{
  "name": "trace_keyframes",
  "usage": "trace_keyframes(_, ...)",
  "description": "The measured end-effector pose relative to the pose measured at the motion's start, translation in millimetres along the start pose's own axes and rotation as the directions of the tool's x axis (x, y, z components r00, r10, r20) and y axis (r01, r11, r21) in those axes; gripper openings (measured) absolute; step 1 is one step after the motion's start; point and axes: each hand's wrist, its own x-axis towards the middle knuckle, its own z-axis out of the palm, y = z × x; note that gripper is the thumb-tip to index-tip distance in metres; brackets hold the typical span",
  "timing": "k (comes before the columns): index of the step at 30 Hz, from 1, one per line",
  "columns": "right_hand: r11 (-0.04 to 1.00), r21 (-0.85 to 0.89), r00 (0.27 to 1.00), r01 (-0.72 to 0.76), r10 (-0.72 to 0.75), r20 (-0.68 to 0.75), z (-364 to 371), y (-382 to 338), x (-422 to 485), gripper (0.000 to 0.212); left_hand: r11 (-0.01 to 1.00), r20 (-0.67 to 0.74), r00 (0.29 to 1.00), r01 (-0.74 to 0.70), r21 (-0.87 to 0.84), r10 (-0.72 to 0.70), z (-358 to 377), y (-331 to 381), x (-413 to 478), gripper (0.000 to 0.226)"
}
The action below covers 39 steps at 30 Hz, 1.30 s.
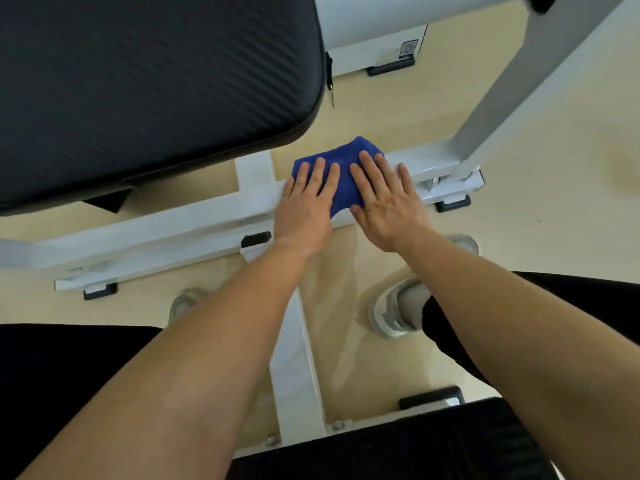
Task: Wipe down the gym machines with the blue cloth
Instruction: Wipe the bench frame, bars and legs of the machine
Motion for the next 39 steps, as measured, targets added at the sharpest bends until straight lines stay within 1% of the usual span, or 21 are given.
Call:
trace_keyframes(4,0.992,-0.019,0.992,-0.125,0.125,0.019,-1.8,45.2,-13.1,0.07,0.994,0.011,0.994,-0.109,0.01,0.109,-4.8,43.9,32.5,0.065)
trace_keyframes(7,0.98,0.011,0.979,-0.199,0.199,0.036,-4.2,63.1,-22.3,0.071,0.983,0.018,0.983,-0.183,0.012,0.183,-7.3,67.6,47.4,0.063)
trace_keyframes(9,0.976,0.065,0.978,-0.208,0.207,0.025,-9.3,60.1,-21.7,0.071,0.979,-0.01,0.979,-0.206,0.001,0.206,-4.4,64.5,46.6,0.063)
trace_keyframes(11,0.978,0.128,0.986,-0.165,0.168,-0.017,-16.5,47.9,-13.2,0.066,0.98,-0.046,0.979,-0.197,-0.003,0.197,0.4,49.0,37.8,0.064)
trace_keyframes(15,0.981,0.195,0.999,-0.022,0.03,-0.04,-27.3,-1.7,15.2,0.058,0.997,-0.089,0.993,-0.077,-0.024,0.074,5.8,0.5,6.7,0.057)
trace_keyframes(19,0.982,0.178,0.997,0.065,-0.056,-0.053,-32.1,-61.7,42.9,0.049,0.993,-0.117,0.991,0.052,-0.106,-0.064,2.1,-49.1,-24.3,0.053)
trace_keyframes(20,0.983,0.168,0.996,0.077,-0.07,-0.047,-31.2,-72.0,46.6,0.05,0.986,-0.143,0.985,0.078,-0.147,-0.099,-1.1,-56.3,-28.5,0.05)
trace_keyframes(22,0.986,0.135,0.995,0.095,-0.091,-0.034,-28.0,-82.5,52.1,0.055,0.95,-0.207,0.948,0.186,-0.249,-0.24,-11.4,-62.1,-26.0,0.04)
trace_keyframes(23,0.988,0.123,0.995,0.096,-0.092,-0.035,-25.9,-82.0,52.9,0.055,0.935,-0.225,0.924,0.25,-0.253,-0.308,-15.8,-60.5,-19.8,0.037)
trace_keyframes(24,0.988,0.118,0.995,0.097,-0.092,-0.045,-24.1,-77.8,53.4,0.054,0.935,-0.226,0.914,0.296,-0.193,-0.336,-19.1,-56.3,-11.9,0.036)
trace_keyframes(25,0.989,0.112,0.994,0.098,-0.092,-0.058,-22.4,-71.0,53.3,0.052,0.946,-0.214,0.922,0.305,-0.114,-0.323,-20.3,-50.2,-4.1,0.036)
trace_keyframes(26,0.99,0.105,0.993,0.097,-0.09,-0.07,-20.7,-62.0,52.9,0.05,0.958,-0.19,0.939,0.281,-0.061,-0.287,-19.5,-42.4,3.1,0.036)
trace_keyframes(27,0.991,0.095,0.993,0.094,-0.086,-0.08,-19.0,-50.9,52.5,0.048,0.969,-0.165,0.954,0.245,-0.042,-0.249,-18.4,-33.9,9.8,0.035)
trace_keyframes(30,0.996,0.067,0.994,0.052,-0.045,-0.103,-16.6,-7.4,49.9,0.045,0.991,-0.118,0.984,0.128,-0.047,-0.133,-21.6,-2.2,32.3,0.034)
trace_keyframes(33,0.999,0.05,0.993,-0.003,0.009,-0.117,-16.4,38.7,43.6,0.046,0.998,-0.102,0.995,0.017,-0.054,-0.023,-21.7,34.7,55.3,0.028)
trace_keyframes(36,0.998,0.037,0.993,-0.059,0.063,-0.103,-16.8,60.0,38.6,0.047,0.997,-0.125,0.992,-0.016,-0.076,0.006,-16.4,54.0,64.4,0.029)
trace_keyframes(39,0.993,0.056,0.99,-0.105,0.11,-0.092,-17.8,45.4,40.1,0.046,0.994,-0.159,0.987,-0.024,-0.103,0.008,-10.5,45.7,57.8,0.03)
